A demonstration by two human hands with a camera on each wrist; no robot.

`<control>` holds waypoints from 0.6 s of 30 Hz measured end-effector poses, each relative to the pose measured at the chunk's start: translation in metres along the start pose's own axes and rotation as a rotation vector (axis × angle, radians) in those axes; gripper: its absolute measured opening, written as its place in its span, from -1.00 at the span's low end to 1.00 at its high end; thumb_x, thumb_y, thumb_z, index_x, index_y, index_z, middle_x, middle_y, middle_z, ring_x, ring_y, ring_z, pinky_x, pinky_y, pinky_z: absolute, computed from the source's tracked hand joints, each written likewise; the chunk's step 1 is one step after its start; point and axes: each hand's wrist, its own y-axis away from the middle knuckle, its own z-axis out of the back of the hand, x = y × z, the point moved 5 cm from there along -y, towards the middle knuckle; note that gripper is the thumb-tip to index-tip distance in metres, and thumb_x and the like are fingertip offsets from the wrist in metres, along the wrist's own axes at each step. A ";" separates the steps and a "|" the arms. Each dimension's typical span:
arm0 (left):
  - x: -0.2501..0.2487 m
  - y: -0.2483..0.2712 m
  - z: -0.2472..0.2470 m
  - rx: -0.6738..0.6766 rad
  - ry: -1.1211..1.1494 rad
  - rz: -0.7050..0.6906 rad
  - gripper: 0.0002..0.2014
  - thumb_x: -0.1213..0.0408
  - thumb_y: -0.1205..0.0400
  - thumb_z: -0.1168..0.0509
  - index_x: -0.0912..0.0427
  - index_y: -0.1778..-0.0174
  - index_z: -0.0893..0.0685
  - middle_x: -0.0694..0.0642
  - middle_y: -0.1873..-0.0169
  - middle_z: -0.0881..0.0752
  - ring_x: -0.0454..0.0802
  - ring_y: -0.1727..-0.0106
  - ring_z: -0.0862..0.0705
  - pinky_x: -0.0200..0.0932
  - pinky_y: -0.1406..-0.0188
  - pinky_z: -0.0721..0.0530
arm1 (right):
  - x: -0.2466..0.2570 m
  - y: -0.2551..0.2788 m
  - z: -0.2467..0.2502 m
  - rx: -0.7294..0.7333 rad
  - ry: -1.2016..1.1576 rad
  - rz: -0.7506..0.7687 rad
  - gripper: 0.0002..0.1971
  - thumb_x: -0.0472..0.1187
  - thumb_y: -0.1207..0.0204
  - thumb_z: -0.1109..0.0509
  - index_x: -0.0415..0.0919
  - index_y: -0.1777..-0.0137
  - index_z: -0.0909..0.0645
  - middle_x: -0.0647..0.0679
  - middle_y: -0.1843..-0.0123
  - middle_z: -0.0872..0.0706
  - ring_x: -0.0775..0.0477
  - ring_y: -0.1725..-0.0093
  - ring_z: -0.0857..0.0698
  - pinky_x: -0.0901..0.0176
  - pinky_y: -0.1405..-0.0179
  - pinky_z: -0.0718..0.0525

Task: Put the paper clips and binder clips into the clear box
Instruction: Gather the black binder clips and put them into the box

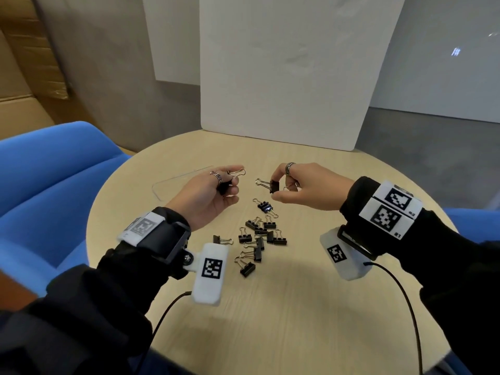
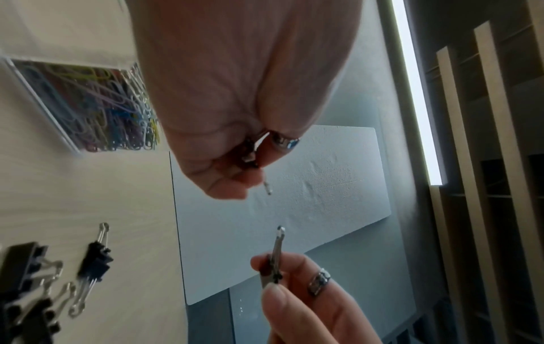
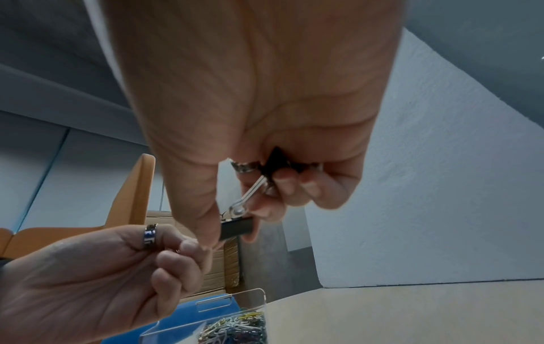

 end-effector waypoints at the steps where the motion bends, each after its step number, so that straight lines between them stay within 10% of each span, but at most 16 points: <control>1: 0.001 0.001 0.000 -0.015 0.017 0.018 -0.74 0.48 -0.68 0.01 0.25 -0.01 -0.59 0.11 0.36 -0.53 -0.09 0.43 -0.55 -0.27 0.47 -0.69 | 0.003 -0.001 0.001 0.000 0.010 0.005 -0.66 -0.02 -0.56 -0.31 -0.12 -0.27 -0.50 0.07 0.34 -0.45 0.13 0.38 -0.40 0.34 0.41 -0.34; 5: 0.008 0.002 0.002 -0.076 0.265 0.183 -0.78 0.27 -0.69 -0.11 0.35 0.08 -0.57 0.26 0.11 -0.60 0.12 0.06 -0.67 -0.02 -0.10 -0.70 | 0.017 -0.013 0.002 0.011 0.101 0.034 -0.66 -0.02 -0.56 -0.32 -0.12 -0.28 -0.50 0.15 0.31 -0.40 0.21 0.35 -0.39 0.38 0.41 -0.30; 9: 0.015 0.002 -0.001 0.024 0.500 0.307 -0.50 0.09 -0.70 -0.03 0.47 -0.35 -0.40 0.44 -0.30 -0.54 0.30 -0.27 -0.59 0.20 -0.18 -0.61 | 0.036 -0.032 -0.007 0.063 0.173 0.083 -0.66 -0.09 -0.56 -0.32 -0.15 -0.31 -0.50 0.13 0.24 -0.44 0.16 0.28 -0.43 0.42 0.41 -0.28; 18: 0.012 0.002 0.001 0.057 0.692 0.302 -0.59 0.23 -0.72 0.13 0.48 -0.14 -0.48 0.38 -0.01 -0.63 0.20 -0.11 -0.61 0.17 -0.17 -0.63 | 0.063 -0.059 -0.021 0.074 0.048 0.178 -0.52 -0.19 -0.48 -0.42 -0.08 -0.41 -0.47 0.03 -0.14 -0.65 0.07 0.00 -0.61 0.36 0.08 -0.56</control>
